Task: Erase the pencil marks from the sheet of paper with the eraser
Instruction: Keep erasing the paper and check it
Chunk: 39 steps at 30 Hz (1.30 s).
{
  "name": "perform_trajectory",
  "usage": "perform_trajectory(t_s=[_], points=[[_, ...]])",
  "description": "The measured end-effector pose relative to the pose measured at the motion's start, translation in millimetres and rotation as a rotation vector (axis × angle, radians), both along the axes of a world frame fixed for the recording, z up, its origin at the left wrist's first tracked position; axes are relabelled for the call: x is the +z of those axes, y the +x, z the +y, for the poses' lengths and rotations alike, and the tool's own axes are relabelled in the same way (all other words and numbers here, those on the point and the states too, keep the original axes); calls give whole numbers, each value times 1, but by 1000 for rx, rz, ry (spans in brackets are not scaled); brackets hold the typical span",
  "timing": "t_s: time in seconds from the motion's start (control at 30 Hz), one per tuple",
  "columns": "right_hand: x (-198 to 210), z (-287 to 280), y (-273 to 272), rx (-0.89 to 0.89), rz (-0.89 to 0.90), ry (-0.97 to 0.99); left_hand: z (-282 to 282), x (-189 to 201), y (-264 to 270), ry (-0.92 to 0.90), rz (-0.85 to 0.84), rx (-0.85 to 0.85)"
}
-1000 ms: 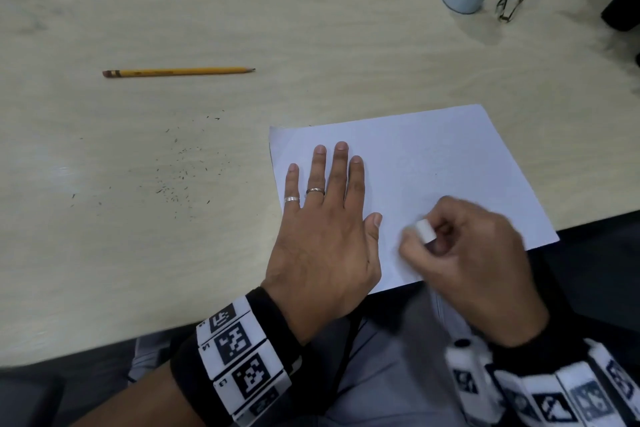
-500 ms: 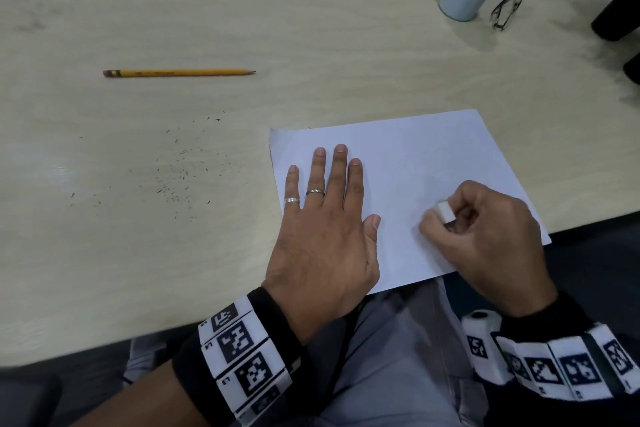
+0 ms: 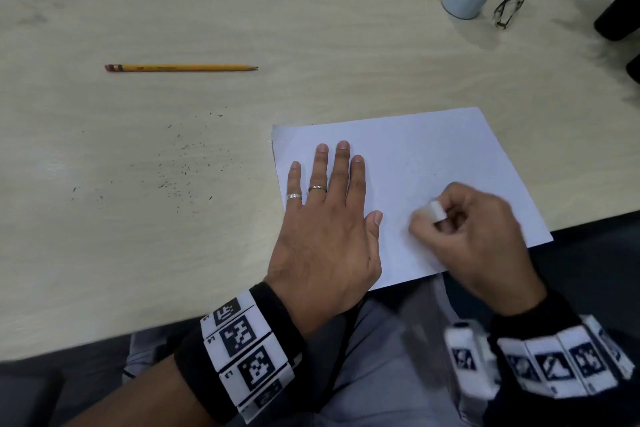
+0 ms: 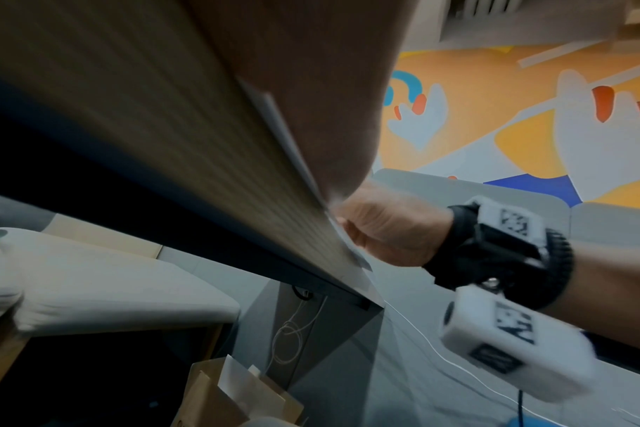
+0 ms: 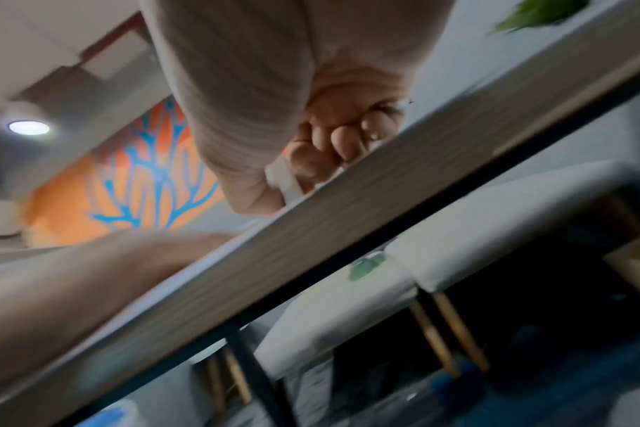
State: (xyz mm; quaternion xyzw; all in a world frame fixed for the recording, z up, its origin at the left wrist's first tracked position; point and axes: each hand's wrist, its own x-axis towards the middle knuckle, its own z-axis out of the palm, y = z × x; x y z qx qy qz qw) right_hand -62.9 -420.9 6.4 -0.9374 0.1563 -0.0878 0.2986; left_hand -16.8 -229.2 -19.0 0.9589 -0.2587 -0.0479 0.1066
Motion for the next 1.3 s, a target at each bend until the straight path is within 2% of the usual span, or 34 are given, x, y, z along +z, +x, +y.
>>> perform_trajectory(t_s=[0.07, 0.2, 0.33, 0.43, 0.5, 0.6, 0.67, 0.8, 0.93, 1.07, 1.2, 1.3], points=[[4, -13, 5, -32, -32, -44, 1, 0, 0, -9, -9, 5], [3, 23, -6, 144, -39, -67, 0, -1, -1, -2, -16, 0], [-1, -16, 6, 12, -23, -46, 1, -1, -1, -24, -13, -2], [6, -35, 5, -17, -161, 54, 2, -1, 0, -26, -19, 2], [9, -35, 0, -22, -249, 64, 1, -2, 0, -24, -18, 2], [5, -27, -4, -7, -253, 121, 1, -1, 0, -26, -17, -4], [1, -7, -7, 82, -236, 165, 2, -1, 0, -26, -12, -7], [-11, 18, -7, 269, -246, -13, 1, -2, 0, -27, -20, -9], [-8, -11, 4, 175, -267, -57, 0, -4, 0, -33, -26, -2], [-10, 23, -3, 294, -253, -103, 1, -4, 0, -30, -34, 0], [-13, -14, 9, 167, -270, -114, 1, -4, 0, -30, -31, 3], [-10, 1, 6, 199, -262, -96, 0, -5, -1, -30, -28, 1]])
